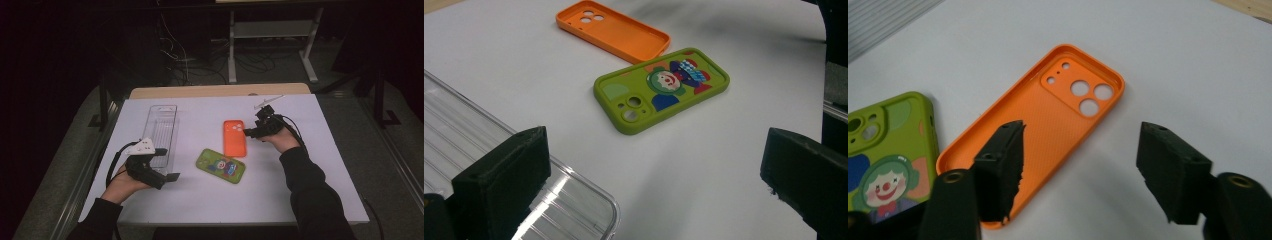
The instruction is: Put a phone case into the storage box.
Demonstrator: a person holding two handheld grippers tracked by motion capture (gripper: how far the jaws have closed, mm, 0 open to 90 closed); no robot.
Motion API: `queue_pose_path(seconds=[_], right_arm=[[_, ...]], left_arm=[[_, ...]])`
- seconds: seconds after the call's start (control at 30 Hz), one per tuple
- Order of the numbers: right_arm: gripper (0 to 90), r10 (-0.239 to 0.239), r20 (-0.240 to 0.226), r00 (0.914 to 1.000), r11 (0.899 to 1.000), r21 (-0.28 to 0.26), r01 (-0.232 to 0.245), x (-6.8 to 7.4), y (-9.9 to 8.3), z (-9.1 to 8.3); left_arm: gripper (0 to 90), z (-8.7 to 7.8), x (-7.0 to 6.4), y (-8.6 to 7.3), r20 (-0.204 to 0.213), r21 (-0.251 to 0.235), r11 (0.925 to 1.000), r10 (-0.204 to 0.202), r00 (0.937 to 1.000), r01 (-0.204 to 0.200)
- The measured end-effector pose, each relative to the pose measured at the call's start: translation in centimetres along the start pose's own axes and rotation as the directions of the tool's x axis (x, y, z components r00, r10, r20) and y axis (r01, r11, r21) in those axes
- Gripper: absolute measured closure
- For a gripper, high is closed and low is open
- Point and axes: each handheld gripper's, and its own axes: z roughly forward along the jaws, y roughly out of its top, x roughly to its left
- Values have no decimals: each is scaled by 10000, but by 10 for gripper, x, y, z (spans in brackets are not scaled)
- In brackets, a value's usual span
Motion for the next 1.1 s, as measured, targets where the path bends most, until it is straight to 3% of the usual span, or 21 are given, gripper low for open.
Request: queue_pose_path(seconds=[0.17,0.27,0.33,0.43,0.6,0.67,0.73,0.8,1.1], right_arm=[[460,-29,101,9999,10000,62,28,-3,7,8],[586,-48,332,9994,9999,96,45,-5,13,18],[608,39,327,9995,10000,91,-42,-6,14,21],[720,328,432,9985,9992,223,-338,-11,17,31],[831,346,683,9971,9991,223,-362,-18,21,42],[845,485,698,9964,9984,271,-505,-18,22,44],[876,313,803,9963,9993,165,-327,-23,23,48],[879,600,891,9942,9972,386,-636,-25,23,53],[880,943,1030,9902,9926,672,-1015,-31,25,68]], left_arm=[[0,0,0,0,18,7,10000,18,10000,-18],[0,0,0,0,21,6,10000,14,10000,-14],[0,0,0,0,27,-14,10000,-5,10000,5],[0,0,-1,0,49,-11,10000,-13,10000,13],[0,0,-1,0,72,-46,10000,-43,10000,44],[0,0,-1,0,70,-57,10000,-61,10000,62],[0,0,-1,0,83,-28,10000,-29,10000,29],[0,0,-1,1,94,7,10000,40,9999,-41],[0,1,-1,0,59,31,10000,10,10000,-10]])
